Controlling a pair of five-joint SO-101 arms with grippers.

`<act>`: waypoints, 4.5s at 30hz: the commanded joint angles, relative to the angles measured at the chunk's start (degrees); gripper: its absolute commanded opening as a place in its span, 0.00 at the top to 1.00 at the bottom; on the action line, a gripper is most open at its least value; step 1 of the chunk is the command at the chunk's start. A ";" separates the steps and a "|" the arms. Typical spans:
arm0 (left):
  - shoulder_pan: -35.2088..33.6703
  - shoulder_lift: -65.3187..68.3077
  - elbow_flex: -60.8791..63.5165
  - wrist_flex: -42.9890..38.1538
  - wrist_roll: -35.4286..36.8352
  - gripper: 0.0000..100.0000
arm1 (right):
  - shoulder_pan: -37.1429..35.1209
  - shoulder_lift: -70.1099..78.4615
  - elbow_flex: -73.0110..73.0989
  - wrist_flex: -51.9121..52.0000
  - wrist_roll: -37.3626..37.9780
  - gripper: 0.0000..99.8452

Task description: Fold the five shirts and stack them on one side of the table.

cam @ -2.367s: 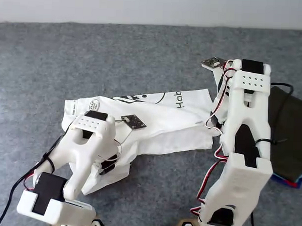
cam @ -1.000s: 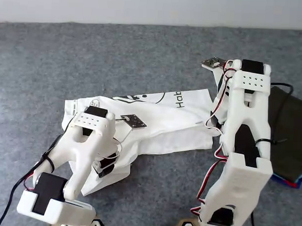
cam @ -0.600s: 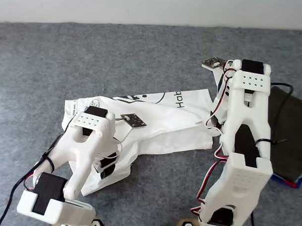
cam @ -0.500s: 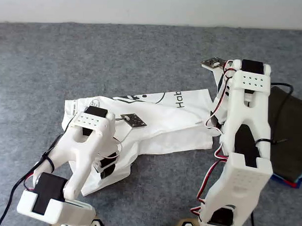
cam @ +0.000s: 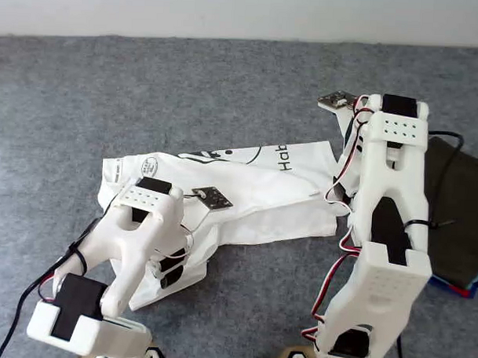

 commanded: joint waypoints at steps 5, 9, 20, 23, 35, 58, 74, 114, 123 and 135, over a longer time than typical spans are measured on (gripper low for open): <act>0.26 -0.35 -0.22 -0.53 0.35 0.97 | 0.84 -0.57 -0.62 2.07 0.62 0.99; 0.26 -0.35 -0.22 -0.53 0.35 0.98 | 0.84 -0.57 -0.62 2.07 0.62 0.99; 0.18 -0.97 -5.49 4.13 0.35 0.99 | 0.92 -1.19 -0.62 2.07 0.62 0.99; -1.67 -1.41 -13.76 8.97 0.35 0.99 | 1.63 -2.77 -0.62 2.07 0.62 0.99; -9.93 -13.54 -36.97 17.67 0.44 0.99 | 1.63 -14.99 -0.70 0.04 2.29 0.99; -20.31 -16.88 -46.64 -15.38 -9.93 0.99 | -4.53 -7.08 -0.53 -56.57 3.34 0.99; -8.26 -12.13 -28.79 -1.49 -2.20 0.93 | -5.85 -5.49 -0.26 -38.46 0.97 0.99; -2.81 51.78 -91.56 17.93 9.85 0.98 | -5.32 -1.27 -0.53 -27.21 -0.97 0.99; -6.24 38.42 -88.84 17.93 9.85 0.98 | -3.03 -5.14 -0.62 -27.82 -0.97 0.99; -16.70 27.60 -94.02 11.52 9.05 0.98 | -2.68 -12.97 -0.53 -40.48 -0.88 0.99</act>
